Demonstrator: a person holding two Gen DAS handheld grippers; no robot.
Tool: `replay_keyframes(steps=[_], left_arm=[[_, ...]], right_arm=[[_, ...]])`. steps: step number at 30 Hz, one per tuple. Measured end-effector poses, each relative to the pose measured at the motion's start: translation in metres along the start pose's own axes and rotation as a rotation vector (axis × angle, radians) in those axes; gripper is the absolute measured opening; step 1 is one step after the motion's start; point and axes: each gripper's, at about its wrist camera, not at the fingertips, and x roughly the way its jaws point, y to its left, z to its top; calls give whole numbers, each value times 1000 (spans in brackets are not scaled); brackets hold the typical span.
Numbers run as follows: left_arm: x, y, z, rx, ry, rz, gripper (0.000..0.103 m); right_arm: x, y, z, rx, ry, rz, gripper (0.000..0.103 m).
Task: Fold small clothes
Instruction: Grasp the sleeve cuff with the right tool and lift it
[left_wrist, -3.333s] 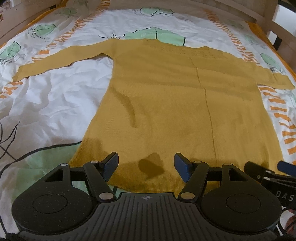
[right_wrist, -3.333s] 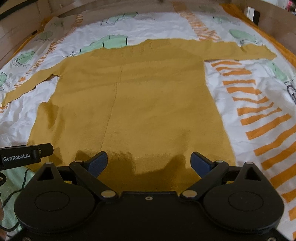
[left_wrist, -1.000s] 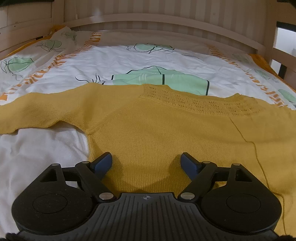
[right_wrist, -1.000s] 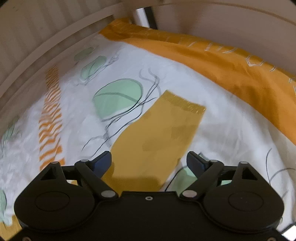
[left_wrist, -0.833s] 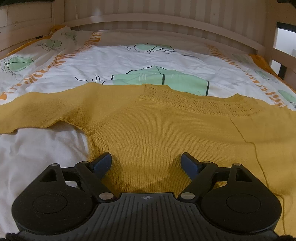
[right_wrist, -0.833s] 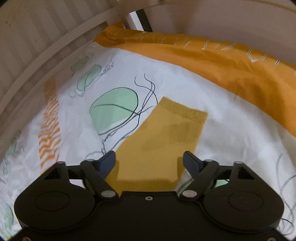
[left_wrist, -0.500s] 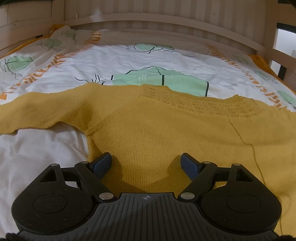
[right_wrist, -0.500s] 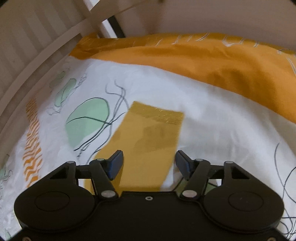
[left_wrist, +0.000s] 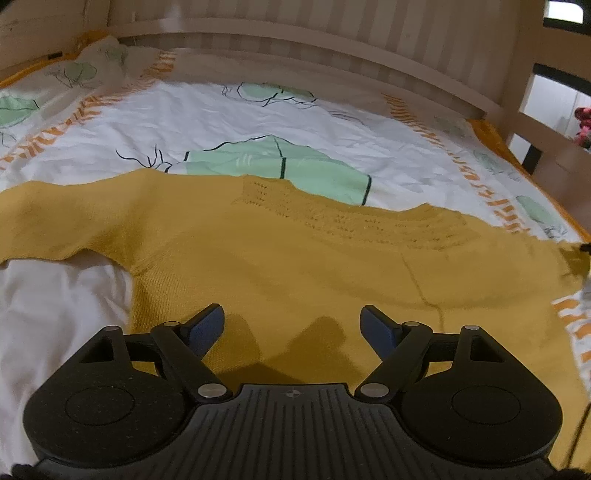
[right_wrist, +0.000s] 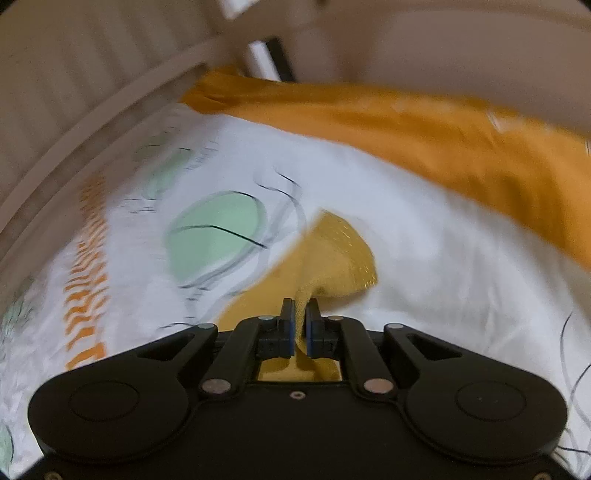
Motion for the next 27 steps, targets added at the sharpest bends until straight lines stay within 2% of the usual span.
replay_keyframes(steps=[6, 12, 18, 22, 27], left_arm=[[-12, -6, 18, 24, 29, 1, 80], [-30, -7, 32, 61, 38, -12, 80], [-57, 2, 59, 58, 4, -17, 80], [-66, 15, 76, 49, -3, -25, 80], [-56, 39, 77, 26, -7, 32, 80]], right_arm=[[-61, 59, 10, -137, -5, 105, 13], [-116, 131, -11, -234, 25, 259, 13], [-151, 207, -56, -298, 71, 445, 13], [-160, 250, -99, -323, 113, 561, 13], [-149, 288, -159, -365, 161, 624, 13]])
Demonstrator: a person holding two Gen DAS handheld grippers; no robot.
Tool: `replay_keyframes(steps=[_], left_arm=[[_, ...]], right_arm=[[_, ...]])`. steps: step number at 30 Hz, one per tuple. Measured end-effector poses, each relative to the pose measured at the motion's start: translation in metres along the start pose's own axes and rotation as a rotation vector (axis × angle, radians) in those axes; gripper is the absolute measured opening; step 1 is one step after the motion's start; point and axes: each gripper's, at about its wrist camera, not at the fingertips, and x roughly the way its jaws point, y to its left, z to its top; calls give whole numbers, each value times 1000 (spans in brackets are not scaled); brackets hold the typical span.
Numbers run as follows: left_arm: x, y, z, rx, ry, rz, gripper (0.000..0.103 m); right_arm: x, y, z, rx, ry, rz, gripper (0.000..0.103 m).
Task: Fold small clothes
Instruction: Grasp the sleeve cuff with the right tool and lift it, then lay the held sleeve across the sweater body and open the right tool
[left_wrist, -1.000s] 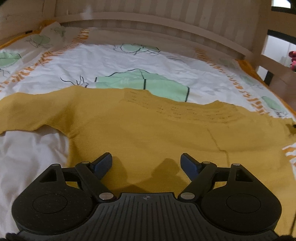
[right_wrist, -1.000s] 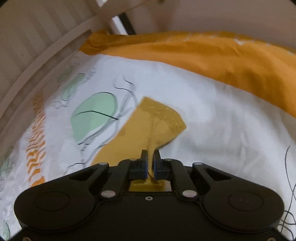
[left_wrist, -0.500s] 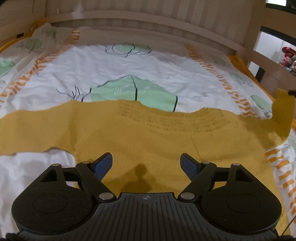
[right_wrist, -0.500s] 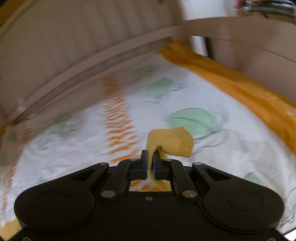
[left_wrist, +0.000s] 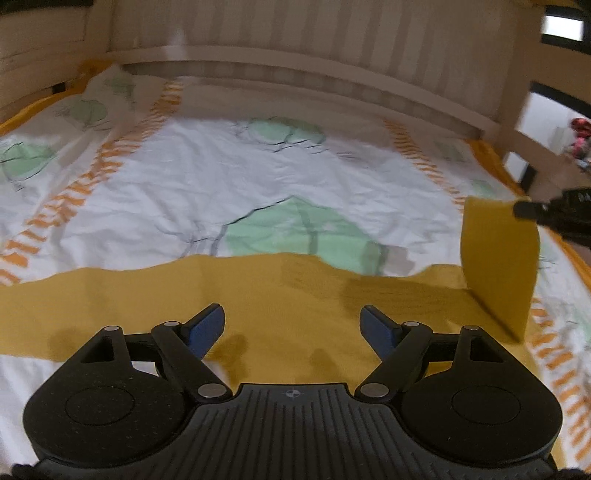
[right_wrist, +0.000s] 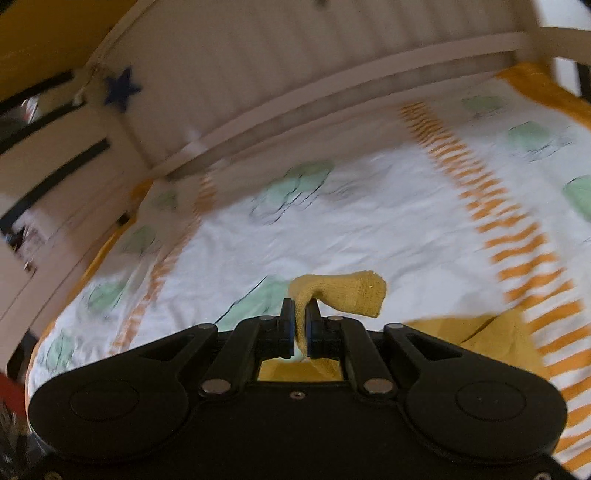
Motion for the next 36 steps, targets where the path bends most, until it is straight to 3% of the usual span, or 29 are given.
replay_keyframes(steps=[8, 16, 20, 27, 32, 36], left_arm=[[31, 41, -14, -168, 90, 8, 80], [37, 34, -12, -151, 99, -20, 80], [35, 28, -12, -146, 111, -43, 80], [38, 3, -12, -90, 98, -63, 80], [42, -26, -19, -21, 103, -89, 80], [45, -59, -23, 47, 97, -107, 80]], right_arm=[[67, 25, -70, 34, 127, 3, 14], [76, 41, -118, -40, 241, -14, 23], [58, 29, -118, -56, 230, -10, 51], [11, -3, -107, -153, 161, -41, 58], [-18, -39, -103, -137, 159, -91, 59], [-26, -59, -101, -126, 163, -148, 65]])
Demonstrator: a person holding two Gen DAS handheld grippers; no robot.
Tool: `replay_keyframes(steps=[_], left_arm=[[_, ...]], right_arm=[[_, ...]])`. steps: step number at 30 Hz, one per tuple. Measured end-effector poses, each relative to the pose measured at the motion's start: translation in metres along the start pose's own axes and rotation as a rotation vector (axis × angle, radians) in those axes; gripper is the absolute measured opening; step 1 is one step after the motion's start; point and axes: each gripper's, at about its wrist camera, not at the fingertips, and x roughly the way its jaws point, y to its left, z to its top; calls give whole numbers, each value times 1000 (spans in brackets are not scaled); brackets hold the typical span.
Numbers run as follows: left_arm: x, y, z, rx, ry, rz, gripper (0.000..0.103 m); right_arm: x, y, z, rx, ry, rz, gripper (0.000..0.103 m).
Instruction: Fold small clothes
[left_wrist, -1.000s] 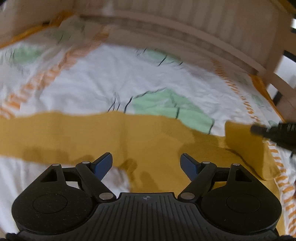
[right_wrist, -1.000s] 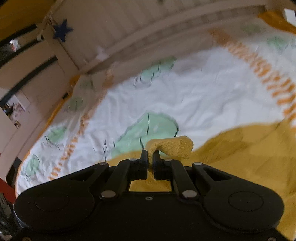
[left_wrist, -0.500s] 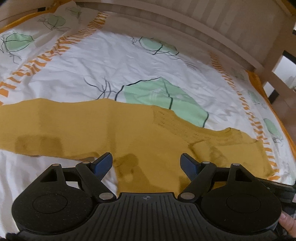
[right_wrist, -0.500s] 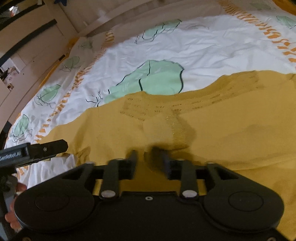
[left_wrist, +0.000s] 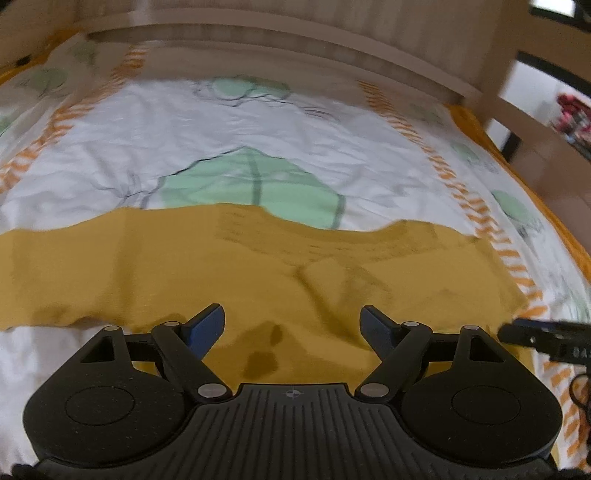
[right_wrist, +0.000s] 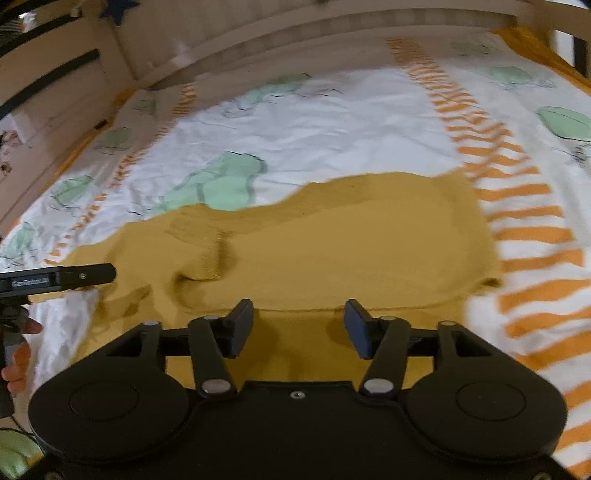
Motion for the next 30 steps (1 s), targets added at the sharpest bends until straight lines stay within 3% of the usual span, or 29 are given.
replay_keyframes(steps=[5, 8, 12, 14, 18, 21, 24, 30], left_arm=[[19, -46, 3, 119, -5, 32, 80], [37, -65, 1, 178, 6, 66, 80], [56, -70, -3, 179, 42, 91, 77], [62, -62, -5, 153, 72, 112, 71], [62, -24, -10, 16, 106, 176, 70], [55, 7, -13, -89, 120, 177, 70], [48, 25, -13, -112, 129, 233, 69], [40, 48, -7, -215, 120, 111, 69]], right_arm=[[-2, -14, 7, 24, -7, -18, 65], [-7, -13, 13, 2, -30, -34, 71], [-9, -17, 20, 17, -41, -13, 76], [-9, -19, 22, 33, -40, -5, 76], [-12, -25, 25, 75, -44, 12, 76], [-13, -31, 27, 111, -47, 22, 76], [-13, -35, 29, 139, -54, 28, 76], [-15, -40, 31, 167, -64, 54, 76]])
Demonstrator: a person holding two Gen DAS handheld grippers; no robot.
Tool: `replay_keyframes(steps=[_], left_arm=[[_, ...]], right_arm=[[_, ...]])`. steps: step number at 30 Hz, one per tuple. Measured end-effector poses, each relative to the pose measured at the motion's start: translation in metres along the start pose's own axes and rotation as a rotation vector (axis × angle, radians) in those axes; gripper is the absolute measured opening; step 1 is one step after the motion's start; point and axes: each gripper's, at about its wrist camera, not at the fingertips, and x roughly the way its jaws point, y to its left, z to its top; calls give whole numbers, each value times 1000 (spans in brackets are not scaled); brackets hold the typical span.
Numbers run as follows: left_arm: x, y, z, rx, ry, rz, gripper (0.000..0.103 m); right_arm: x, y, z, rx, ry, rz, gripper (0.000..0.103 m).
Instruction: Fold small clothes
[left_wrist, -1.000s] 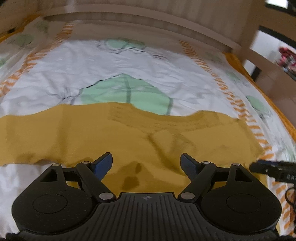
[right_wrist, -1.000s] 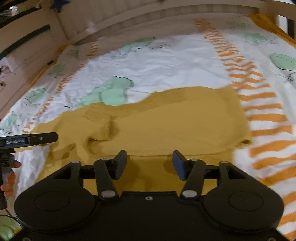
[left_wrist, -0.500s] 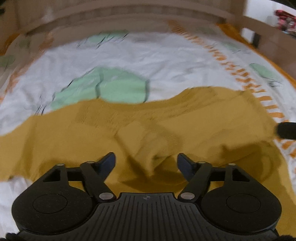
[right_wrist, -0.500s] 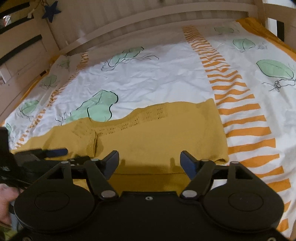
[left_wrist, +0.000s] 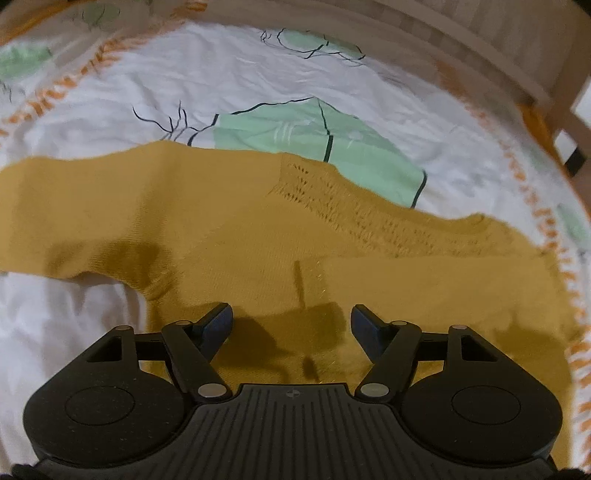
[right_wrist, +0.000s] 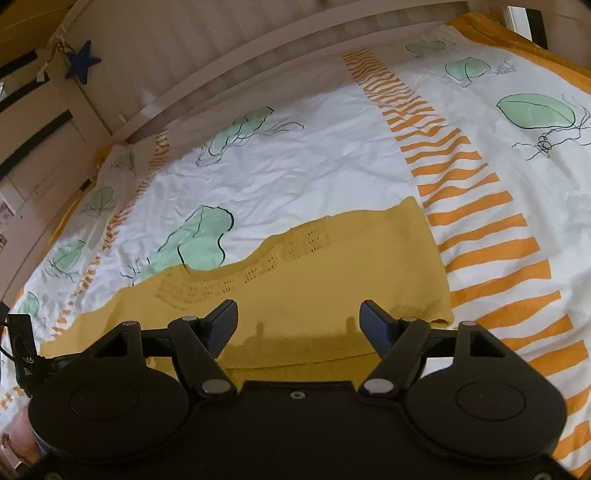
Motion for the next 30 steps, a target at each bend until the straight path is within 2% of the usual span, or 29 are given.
replay_keyframes(steps=[7, 10, 13, 16, 18, 20, 27, 30], left_arm=[[10, -1, 4, -66, 26, -149, 69], [16, -7, 5, -62, 31, -173, 56], [20, -12, 7, -59, 39, -160, 52], [22, -14, 7, -53, 30, -178, 32], [21, -14, 6, -46, 23, -184, 6], [16, -18, 6, -34, -3, -177, 6], [-30, -35, 28, 69, -204, -111, 5], [-34, -30, 39, 66, -221, -66, 5]], right_arm=[[1, -3, 1, 13, 2, 3, 76], [1, -4, 1, 22, 5, 7, 76], [1, -4, 2, 22, 3, 13, 76], [1, -5, 1, 23, 2, 13, 76], [1, -5, 1, 26, 3, 12, 76], [1, -6, 1, 32, 5, 12, 76], [-5, -15, 5, 65, -24, -9, 76], [-3, -22, 7, 84, -20, -34, 76]])
